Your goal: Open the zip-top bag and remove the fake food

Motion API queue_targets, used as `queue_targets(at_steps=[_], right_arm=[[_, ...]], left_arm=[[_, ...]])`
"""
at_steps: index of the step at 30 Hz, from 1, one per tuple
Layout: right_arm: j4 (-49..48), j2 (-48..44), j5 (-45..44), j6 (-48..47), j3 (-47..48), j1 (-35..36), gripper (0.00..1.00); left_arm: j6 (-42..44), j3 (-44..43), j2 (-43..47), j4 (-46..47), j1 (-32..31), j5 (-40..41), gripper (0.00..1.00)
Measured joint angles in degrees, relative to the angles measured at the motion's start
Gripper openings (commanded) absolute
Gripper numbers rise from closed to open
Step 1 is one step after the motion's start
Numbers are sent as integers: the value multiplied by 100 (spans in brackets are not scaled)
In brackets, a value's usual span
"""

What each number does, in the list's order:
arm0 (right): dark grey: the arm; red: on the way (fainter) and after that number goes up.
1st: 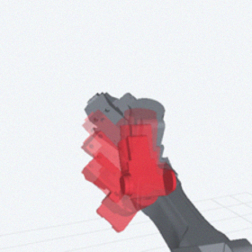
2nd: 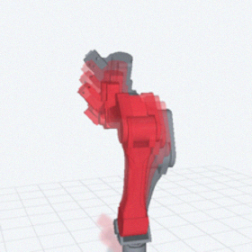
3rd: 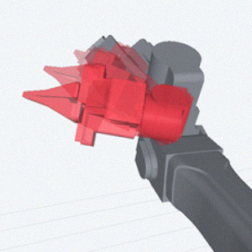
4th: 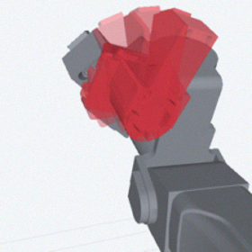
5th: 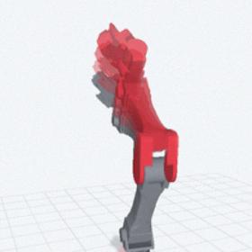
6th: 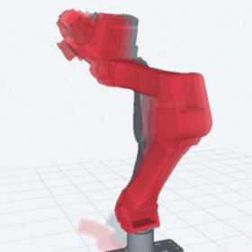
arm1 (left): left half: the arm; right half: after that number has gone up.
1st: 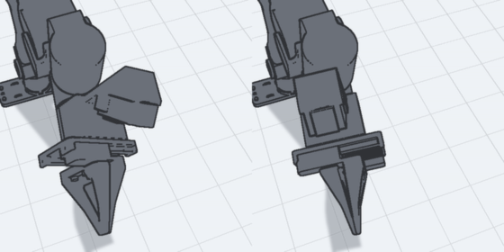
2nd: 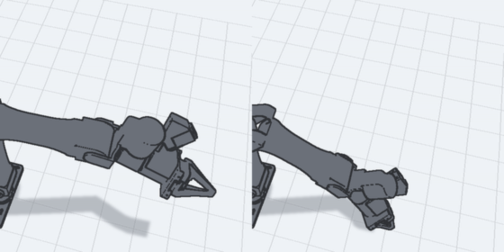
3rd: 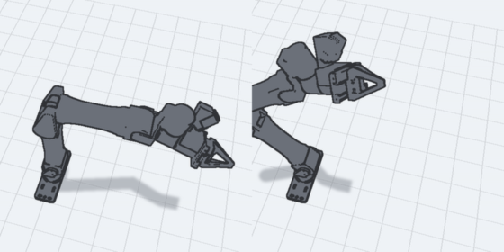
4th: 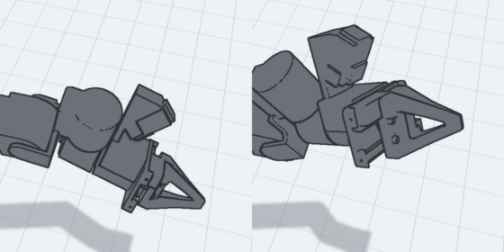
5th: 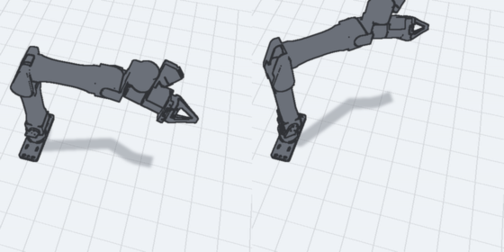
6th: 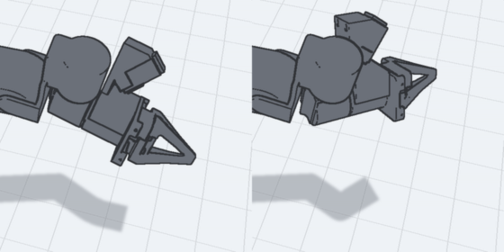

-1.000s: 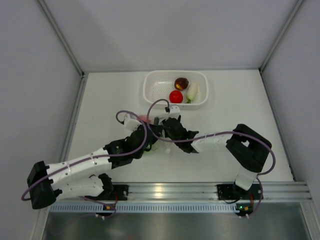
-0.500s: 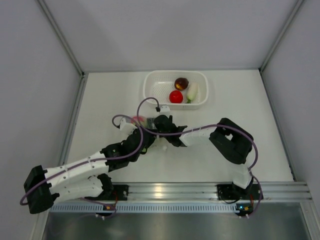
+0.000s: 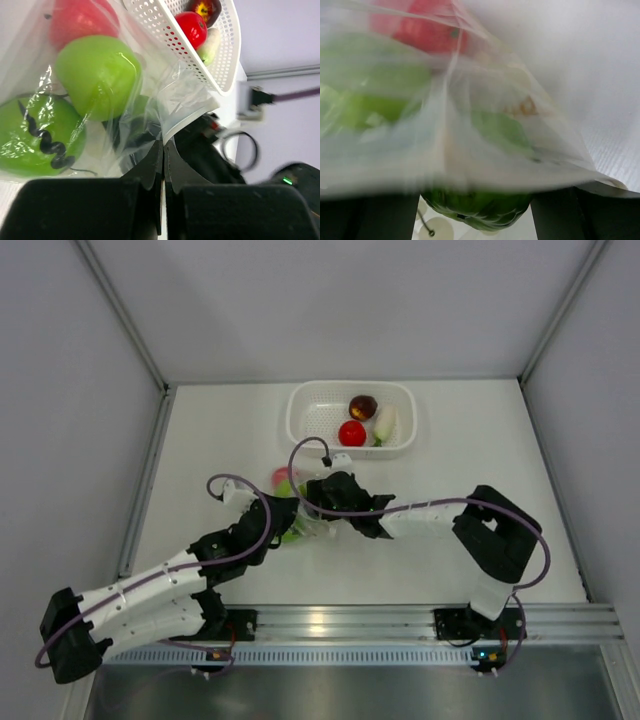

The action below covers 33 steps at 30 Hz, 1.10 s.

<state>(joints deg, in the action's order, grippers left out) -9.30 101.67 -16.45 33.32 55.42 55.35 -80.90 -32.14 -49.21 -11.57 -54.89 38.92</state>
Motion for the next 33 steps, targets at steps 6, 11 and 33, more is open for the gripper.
queue_targets(at_steps=[6, 11, 33], right_arm=[[103, -1318, 435, -396, -332, 2, 49], [457, -2055, 734, -695, -330, 2, 48], [2968, 111, 369, -1683, 3390, -2575, 53]], left_arm=[[168, 0, -149, -9, 177, 7, 0], [369, -4, -208, -13, 232, 2, 0], [756, -92, 516, -308, 306, 125, 0]])
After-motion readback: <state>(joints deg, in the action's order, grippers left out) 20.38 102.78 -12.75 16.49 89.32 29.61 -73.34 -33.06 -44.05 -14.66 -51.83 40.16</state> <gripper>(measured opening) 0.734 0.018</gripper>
